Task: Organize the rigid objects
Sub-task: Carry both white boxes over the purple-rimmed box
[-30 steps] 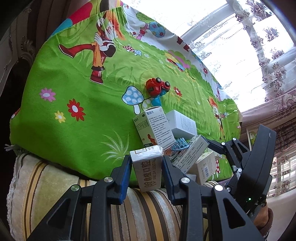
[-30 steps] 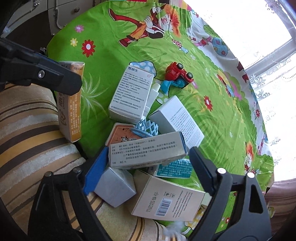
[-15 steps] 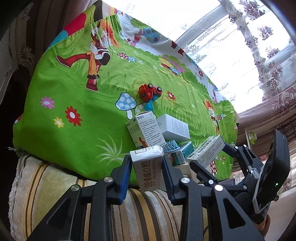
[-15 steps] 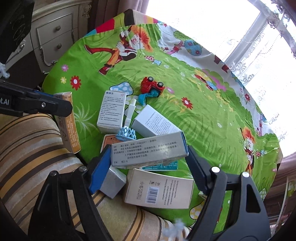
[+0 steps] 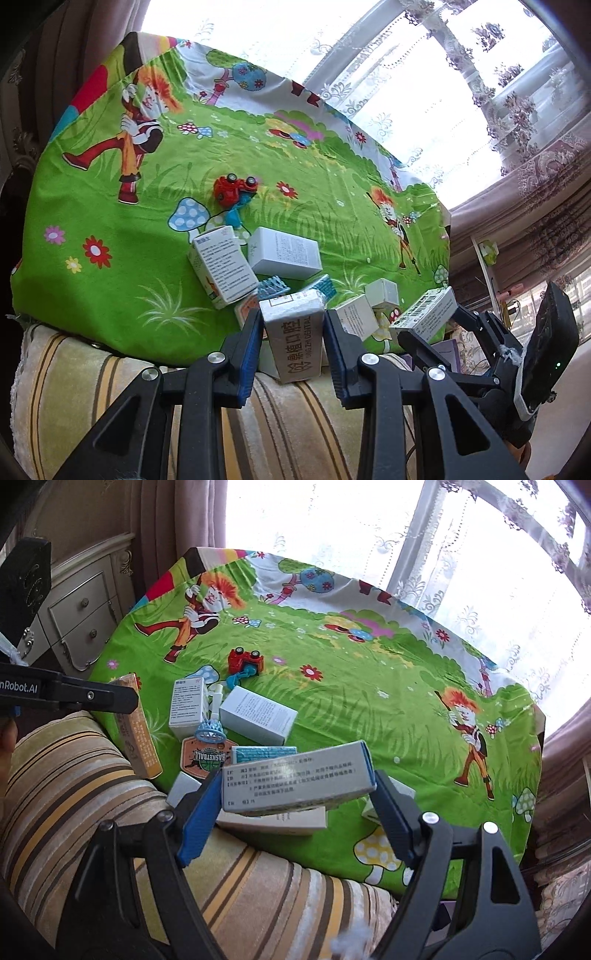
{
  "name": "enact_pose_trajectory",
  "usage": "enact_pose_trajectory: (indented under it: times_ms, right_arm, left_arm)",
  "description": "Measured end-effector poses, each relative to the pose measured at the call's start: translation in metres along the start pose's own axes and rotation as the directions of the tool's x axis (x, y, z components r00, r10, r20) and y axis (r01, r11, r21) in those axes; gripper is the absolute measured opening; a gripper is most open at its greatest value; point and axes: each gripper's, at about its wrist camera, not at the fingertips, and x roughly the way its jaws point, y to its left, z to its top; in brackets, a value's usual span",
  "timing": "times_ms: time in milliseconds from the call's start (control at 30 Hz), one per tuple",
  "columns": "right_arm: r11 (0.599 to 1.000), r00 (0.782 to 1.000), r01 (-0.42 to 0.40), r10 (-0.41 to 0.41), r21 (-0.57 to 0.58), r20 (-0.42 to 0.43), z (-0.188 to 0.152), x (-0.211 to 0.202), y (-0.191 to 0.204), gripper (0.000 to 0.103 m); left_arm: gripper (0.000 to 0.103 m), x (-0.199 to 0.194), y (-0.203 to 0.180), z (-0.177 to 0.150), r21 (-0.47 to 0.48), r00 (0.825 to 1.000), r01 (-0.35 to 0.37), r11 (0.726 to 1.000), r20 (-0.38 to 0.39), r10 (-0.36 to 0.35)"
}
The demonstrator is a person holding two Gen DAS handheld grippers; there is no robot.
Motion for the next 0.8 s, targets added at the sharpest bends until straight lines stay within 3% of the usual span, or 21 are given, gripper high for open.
enact_pose_trajectory:
  times_ms: [367,800]
  right_arm:
    - [0.987,0.998,0.064,-0.065,0.148,0.0,-0.05,-0.036,-0.064,0.081]
    - [0.912,0.983,0.183,-0.179,0.367,-0.045,-0.132,-0.078,-0.16,0.081]
  left_arm:
    - [0.035,0.022,-0.075,-0.011,0.122,0.995,0.081,0.989,-0.068,-0.073]
    - [0.035,0.065,-0.176,-0.042,0.283,0.973,0.17,0.944,-0.199,-0.115]
